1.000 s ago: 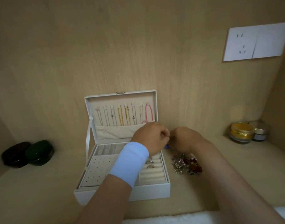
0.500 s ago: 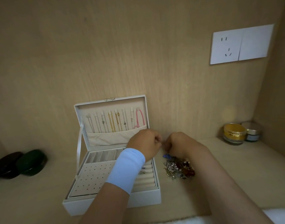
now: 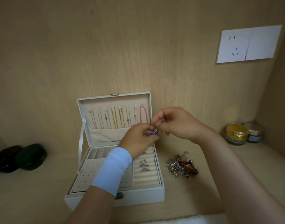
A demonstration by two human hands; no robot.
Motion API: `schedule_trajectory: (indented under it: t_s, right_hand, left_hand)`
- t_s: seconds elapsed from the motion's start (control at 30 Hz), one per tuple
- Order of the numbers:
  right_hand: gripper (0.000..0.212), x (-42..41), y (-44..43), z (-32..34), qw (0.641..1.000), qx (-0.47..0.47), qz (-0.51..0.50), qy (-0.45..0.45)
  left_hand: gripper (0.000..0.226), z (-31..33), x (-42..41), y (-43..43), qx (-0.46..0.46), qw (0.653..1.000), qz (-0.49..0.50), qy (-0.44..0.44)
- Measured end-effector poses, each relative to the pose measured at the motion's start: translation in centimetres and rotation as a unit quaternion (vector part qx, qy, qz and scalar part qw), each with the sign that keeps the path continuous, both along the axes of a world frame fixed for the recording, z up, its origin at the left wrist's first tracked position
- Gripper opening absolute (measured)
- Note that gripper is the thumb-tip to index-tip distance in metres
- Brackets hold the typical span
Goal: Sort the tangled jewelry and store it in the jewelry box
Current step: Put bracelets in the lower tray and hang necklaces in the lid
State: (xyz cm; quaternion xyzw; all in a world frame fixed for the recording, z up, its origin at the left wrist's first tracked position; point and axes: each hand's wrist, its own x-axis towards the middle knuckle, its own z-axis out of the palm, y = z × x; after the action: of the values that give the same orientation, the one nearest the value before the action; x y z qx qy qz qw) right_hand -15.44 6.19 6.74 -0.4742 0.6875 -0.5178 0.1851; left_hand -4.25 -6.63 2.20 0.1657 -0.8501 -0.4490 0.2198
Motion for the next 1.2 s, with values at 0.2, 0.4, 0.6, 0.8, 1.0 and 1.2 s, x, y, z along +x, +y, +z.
schedule_trajectory:
  t_s: [0.2,0.4,0.6,0.8,1.0,1.2]
  right_hand:
    - [0.021,1.0,-1.9,-1.3,1.000,-0.027,-0.008,0.004]
    - [0.030,3.2,-4.0,-3.1,0.999,-0.004,0.031,0.027]
    - [0.017,3.3,-4.9,-3.4,0.998,-0.034,-0.056,0.000]
    - [0.017,2.3,-5.4,-4.4,0.994,0.024,-0.069,0.081]
    - [0.021,3.5,-6.4,-5.1,0.982,0.065,-0.042,0.170]
    - [0.016,4.6,-7.6,-4.2,0.945,0.132,-0.019,0.297]
  left_hand:
    - [0.009,1.0,2.8,-1.9,0.038,0.999,0.010,0.016]
    - [0.029,0.4,4.5,-3.8,-0.006,0.998,0.056,-0.028]
    - [0.042,0.4,5.3,-4.9,-0.041,0.993,0.083,-0.079]
    - [0.013,-0.3,5.6,-5.8,-0.125,0.980,0.040,-0.149]
    - [0.009,-0.4,5.7,-5.6,-0.156,0.968,0.043,-0.193]
    - [0.009,0.3,7.3,-7.0,-0.100,0.982,0.056,-0.153]
